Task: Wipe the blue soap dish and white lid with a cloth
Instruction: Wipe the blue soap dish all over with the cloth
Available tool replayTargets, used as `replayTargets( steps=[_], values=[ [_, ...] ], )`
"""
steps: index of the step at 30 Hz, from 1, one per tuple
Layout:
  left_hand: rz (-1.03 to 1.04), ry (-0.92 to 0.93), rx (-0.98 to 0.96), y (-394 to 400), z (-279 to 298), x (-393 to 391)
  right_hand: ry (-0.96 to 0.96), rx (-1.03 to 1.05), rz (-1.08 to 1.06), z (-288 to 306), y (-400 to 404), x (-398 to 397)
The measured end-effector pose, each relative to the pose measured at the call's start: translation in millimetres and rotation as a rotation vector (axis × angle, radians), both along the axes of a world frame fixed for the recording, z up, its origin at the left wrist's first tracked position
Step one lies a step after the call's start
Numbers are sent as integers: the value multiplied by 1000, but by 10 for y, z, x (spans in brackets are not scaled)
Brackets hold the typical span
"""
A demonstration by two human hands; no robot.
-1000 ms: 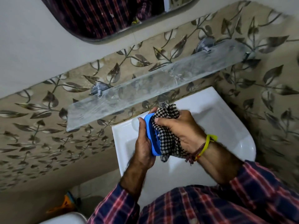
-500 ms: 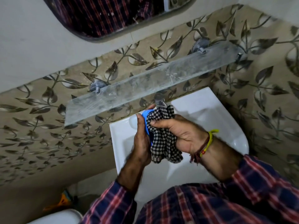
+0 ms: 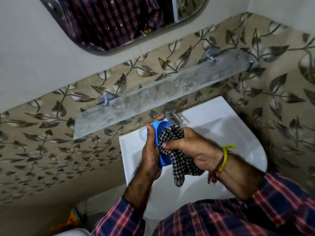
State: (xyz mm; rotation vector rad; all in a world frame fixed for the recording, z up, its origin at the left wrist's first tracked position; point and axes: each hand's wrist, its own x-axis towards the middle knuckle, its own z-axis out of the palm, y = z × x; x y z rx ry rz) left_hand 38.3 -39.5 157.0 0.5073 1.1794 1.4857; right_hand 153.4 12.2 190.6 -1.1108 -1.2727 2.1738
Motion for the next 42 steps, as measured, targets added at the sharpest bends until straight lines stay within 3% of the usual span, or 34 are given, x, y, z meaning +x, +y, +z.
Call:
replayTargets(
  steps=[3,17,23,32,42],
  values=[
    [4,12,-6,35,30,29,41,-13,-70,15,67,-33],
    [27,57,0,139,105,-59,-62,257,214,-12,-38,89],
    [29,105,-56,147,158,-95,-138,528,339,12,-53,123],
    [142,-80,-204,132,255,-182,-175,987,310,-223,-132,111],
    [212,-75,-202,33,213,-253,-250,1111,343,-223,-194,71]
  ],
)
